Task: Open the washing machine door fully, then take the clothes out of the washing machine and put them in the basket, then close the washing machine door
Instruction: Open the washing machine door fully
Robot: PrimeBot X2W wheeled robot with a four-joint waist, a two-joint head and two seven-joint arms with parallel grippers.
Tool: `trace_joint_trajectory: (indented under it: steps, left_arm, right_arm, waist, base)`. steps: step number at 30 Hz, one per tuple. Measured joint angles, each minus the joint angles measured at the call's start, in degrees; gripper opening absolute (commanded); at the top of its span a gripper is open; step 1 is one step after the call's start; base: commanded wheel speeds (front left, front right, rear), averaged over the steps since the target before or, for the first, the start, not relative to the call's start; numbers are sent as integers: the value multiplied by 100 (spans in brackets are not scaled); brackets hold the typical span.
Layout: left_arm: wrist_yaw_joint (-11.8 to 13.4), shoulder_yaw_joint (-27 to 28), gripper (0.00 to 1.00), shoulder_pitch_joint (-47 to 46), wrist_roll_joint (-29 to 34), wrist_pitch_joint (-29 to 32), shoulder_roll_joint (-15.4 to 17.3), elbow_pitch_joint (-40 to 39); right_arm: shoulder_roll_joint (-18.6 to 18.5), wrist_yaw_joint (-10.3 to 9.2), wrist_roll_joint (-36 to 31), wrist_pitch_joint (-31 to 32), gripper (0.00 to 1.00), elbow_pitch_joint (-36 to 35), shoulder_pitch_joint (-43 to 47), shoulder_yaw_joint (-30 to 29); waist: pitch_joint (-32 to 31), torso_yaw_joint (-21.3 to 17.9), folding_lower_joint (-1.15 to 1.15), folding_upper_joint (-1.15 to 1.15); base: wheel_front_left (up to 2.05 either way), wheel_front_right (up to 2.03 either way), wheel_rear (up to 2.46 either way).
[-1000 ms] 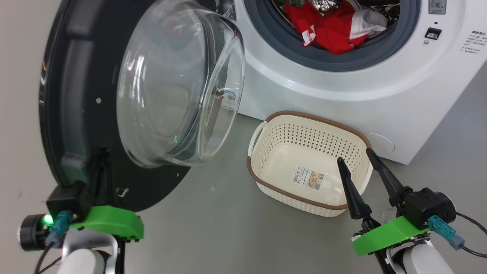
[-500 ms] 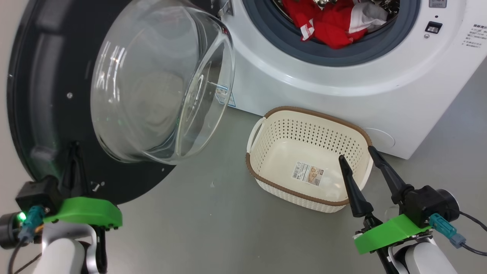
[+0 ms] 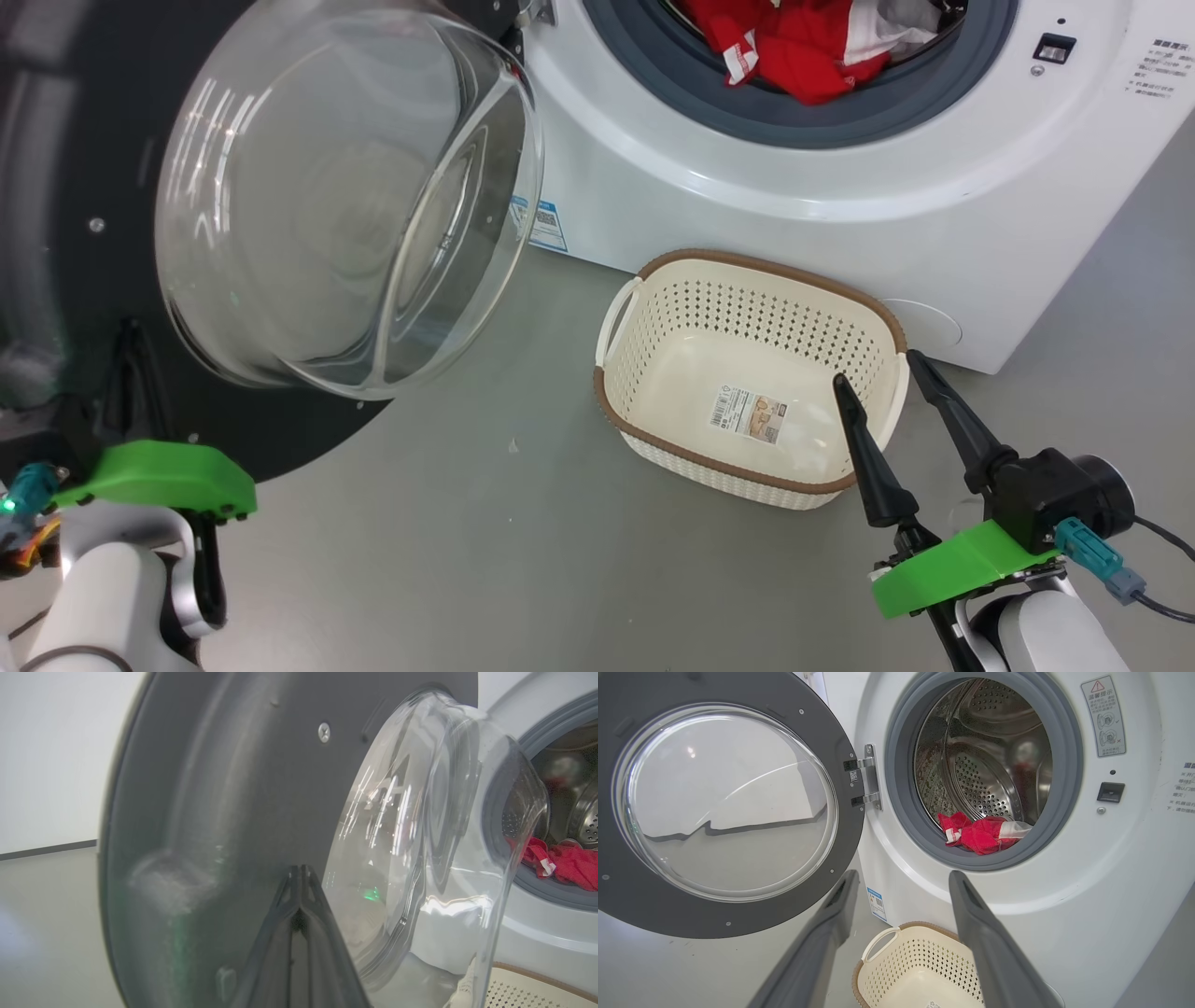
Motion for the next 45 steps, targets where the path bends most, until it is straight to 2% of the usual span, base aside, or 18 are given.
trace_joint_trajectory:
  steps: [9, 29, 45]
  left_arm:
    - [-202, 358, 0, -314, 9, -1, -10, 383]
    - [-654, 1002, 0, -678, 452, -44, -32, 1196]
    - [-712, 1429, 0, -811, 784, -42, -90, 1448]
  right_arm:
    - [-2, 0, -51, 65, 100, -87, 0, -2]
    - [-2, 0, -76, 166, 100, -174, 1, 85]
    - [-2, 0, -100, 171, 100, -200, 1, 86]
  waist:
    - [78, -56, 0, 0]
    - [19, -205, 0, 0]
    - [54, -328, 0, 0]
  base:
    - [0, 0, 0]
    - [0, 0, 0]
    - [0, 0, 0]
